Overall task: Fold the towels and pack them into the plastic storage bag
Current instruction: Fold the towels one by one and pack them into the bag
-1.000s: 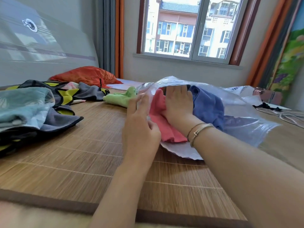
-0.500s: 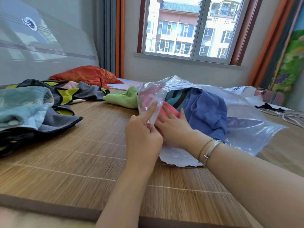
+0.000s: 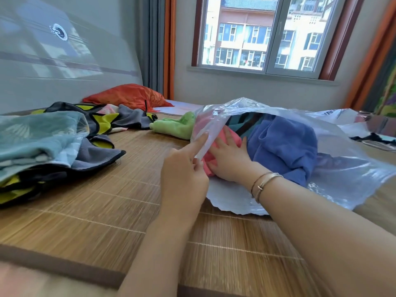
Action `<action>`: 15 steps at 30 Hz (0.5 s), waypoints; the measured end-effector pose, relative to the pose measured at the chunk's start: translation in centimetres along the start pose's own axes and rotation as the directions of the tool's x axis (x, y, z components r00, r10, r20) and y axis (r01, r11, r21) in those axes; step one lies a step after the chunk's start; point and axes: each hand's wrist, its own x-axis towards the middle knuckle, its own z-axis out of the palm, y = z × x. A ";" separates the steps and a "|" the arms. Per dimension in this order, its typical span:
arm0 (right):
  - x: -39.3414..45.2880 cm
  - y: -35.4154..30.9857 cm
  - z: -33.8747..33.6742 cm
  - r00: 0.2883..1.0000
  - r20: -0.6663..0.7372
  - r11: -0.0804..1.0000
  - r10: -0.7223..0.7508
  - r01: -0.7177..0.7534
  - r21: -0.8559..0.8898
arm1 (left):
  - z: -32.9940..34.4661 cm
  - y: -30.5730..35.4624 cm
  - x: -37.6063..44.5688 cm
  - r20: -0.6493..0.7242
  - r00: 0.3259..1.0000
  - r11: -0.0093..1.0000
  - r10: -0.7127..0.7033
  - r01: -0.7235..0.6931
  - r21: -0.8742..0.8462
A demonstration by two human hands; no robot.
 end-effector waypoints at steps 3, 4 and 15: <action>-3.8 -1.3 -1.9 0.998 -0.043 0.995 -0.035 0.039 0.092 | -1.1 0.7 -0.7 0.050 0.998 0.998 0.034 -0.031 -0.055; -5.3 -1.7 -2.6 0.996 -0.074 0.992 -0.048 0.056 0.115 | -1.6 1.3 -1.1 0.065 0.997 0.996 0.041 -0.036 -0.078; -11.4 -12.2 -11.1 0.849 -0.462 0.897 -0.258 0.388 0.211 | -12.4 1.4 -7.0 -0.134 0.980 0.988 -0.146 0.150 0.019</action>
